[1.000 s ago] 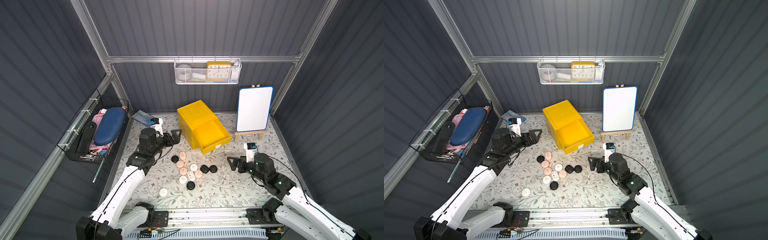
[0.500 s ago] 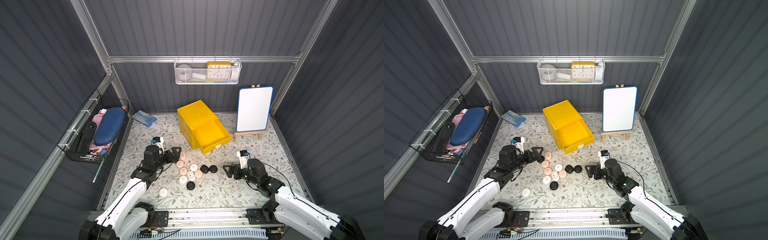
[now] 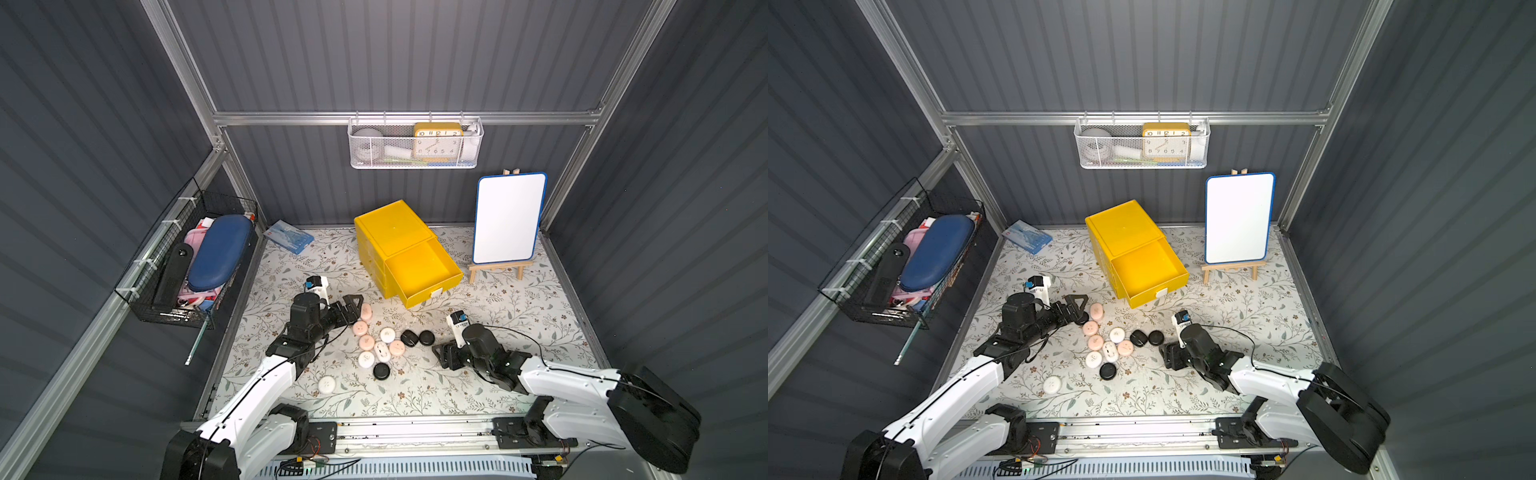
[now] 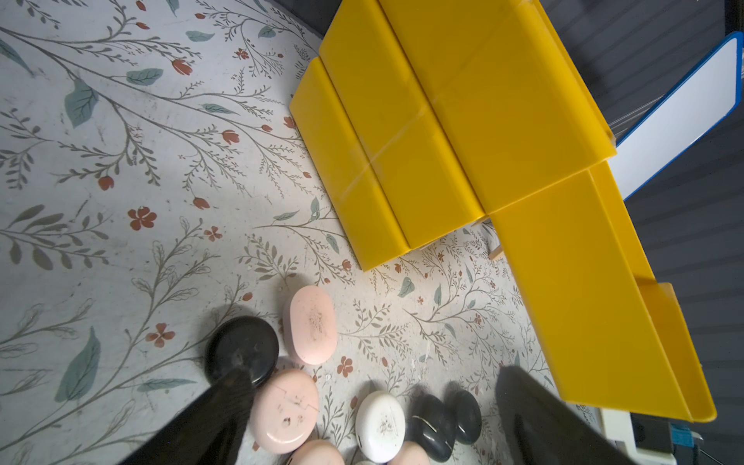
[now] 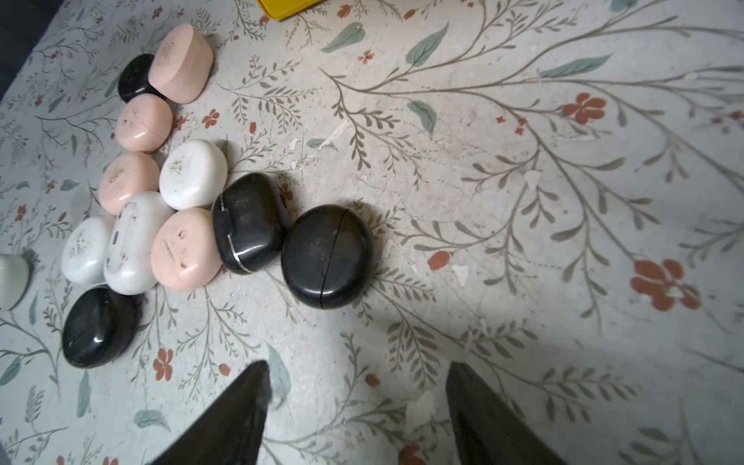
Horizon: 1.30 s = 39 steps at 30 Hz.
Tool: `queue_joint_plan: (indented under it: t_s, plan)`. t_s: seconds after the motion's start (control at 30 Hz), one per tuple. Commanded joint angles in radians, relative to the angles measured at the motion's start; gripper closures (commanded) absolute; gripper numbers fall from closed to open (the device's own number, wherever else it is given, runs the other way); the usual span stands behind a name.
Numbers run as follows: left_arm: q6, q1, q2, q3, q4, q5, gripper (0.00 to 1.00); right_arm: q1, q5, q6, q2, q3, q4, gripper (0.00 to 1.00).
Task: Put the bluetooth earphones in the drawer according to color
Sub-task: Pick up the Bluetooth earphone from the center of the board.
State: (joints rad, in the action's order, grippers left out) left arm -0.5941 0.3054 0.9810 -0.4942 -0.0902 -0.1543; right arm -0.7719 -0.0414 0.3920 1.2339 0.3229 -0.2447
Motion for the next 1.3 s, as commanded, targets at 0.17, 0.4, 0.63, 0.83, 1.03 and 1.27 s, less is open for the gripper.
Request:
queue_joint_plan:
  t_s: [0.17, 0.4, 0.63, 0.83, 1.03, 1.27]
  plan:
    - [0.000, -0.003, -0.013, 0.020, -0.018, 0.013, 0.01, -0.073, -0.163, -0.059, 0.173, 0.046, -0.139, 0.28]
    - [0.002, -0.005, -0.024, 0.015, -0.011, 0.009, 0.01, -0.089, -0.234, -0.052, 0.331, 0.047, -0.282, 0.27]
    - [0.008, -0.006, -0.031, 0.007, -0.001, 0.013, 0.01, -0.090, -0.229, -0.045, 0.451, 0.067, -0.370, 0.30]
    - [0.009, -0.006, -0.030, 0.002, 0.001, 0.013, 0.01, -0.098, -0.230, -0.045, 0.430, 0.053, -0.359, 0.42]
    - [0.008, -0.006, -0.036, 0.002, 0.002, 0.013, 0.01, -0.134, -0.274, -0.047, 0.335, 0.037, -0.264, 0.51]
    - [0.007, -0.006, -0.038, -0.003, 0.006, 0.014, 0.01, -0.158, -0.254, -0.024, 0.176, 0.024, -0.146, 0.58]
